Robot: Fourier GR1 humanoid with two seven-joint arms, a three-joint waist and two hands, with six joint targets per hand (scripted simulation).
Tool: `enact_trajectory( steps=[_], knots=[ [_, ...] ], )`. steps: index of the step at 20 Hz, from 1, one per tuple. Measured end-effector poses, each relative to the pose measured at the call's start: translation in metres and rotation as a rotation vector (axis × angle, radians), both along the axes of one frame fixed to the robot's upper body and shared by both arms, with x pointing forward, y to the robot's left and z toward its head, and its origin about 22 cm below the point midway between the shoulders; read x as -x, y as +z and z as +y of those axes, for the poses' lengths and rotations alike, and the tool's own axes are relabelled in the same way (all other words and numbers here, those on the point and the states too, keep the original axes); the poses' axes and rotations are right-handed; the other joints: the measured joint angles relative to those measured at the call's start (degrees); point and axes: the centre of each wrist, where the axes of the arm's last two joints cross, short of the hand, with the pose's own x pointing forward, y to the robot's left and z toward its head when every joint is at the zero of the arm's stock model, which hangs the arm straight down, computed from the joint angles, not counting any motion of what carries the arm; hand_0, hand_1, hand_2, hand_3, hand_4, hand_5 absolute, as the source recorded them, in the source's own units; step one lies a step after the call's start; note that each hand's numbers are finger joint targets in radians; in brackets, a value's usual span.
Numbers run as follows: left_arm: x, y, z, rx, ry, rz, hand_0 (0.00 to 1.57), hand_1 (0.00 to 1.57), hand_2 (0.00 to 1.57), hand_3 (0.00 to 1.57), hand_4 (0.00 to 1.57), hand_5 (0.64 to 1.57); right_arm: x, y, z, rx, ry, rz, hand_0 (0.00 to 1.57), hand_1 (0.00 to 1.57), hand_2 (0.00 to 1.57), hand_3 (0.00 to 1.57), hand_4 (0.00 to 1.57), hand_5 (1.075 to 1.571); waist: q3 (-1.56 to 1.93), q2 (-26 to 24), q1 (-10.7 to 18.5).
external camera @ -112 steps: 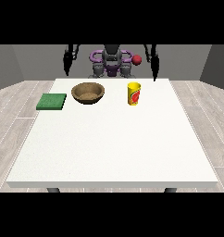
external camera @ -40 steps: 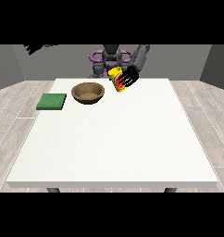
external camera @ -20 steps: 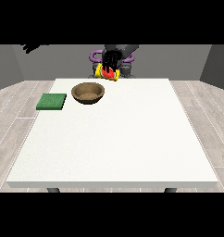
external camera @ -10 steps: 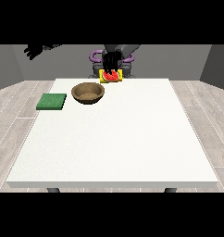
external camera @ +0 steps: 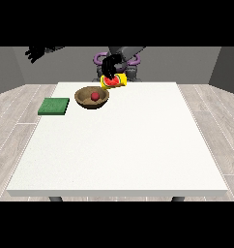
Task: Pick the cup and pour the ball into the bowl, then pick the bowl and place it on the pad
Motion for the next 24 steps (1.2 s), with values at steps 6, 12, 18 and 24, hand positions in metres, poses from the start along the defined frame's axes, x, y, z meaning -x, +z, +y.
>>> enact_trajectory(
  steps=[6, 12, 18, 24],
  knots=[
    [-0.009, -0.004, 0.013, -0.368, -0.029, -0.055, 1.51, 1.51, 1.57, 1.57, 1.26, 1.512, 0.0, 0.0, -0.003, -0.016, 0.011, 0.008, 0.0, 0.0, 0.0, 0.29, 0.47, 1.57, 0.04, -0.5, -0.9],
    [-0.009, -0.003, 0.012, -0.481, -0.046, -0.058, 1.52, 1.52, 1.57, 1.57, 1.27, 1.498, 0.0, 0.001, -0.001, -0.027, 0.0, 0.022, 0.0, 0.0, 0.0, 0.29, 0.49, 1.57, 0.0, -1.2, -0.3],
    [-0.012, 0.003, 0.019, -0.475, -0.042, -0.06, 1.53, 1.53, 1.57, 1.57, 1.25, 1.515, -0.001, 0.0, 0.012, -0.028, 0.005, 0.024, 0.0, 0.0, 0.0, 0.32, 0.52, 1.568, -0.01, -0.6, 0.3],
    [-0.012, 0.002, 0.05, -0.033, 0.013, 0.019, 0.08, 0.08, 1.4, 1.57, 0.8, 1.562, 0.013, -0.013, 0.007, -0.027, -0.032, 0.07, 0.0, 0.0, 0.0, 0.32, 0.52, 1.568, -0.15, -2.5, 4.0]
  ],
)
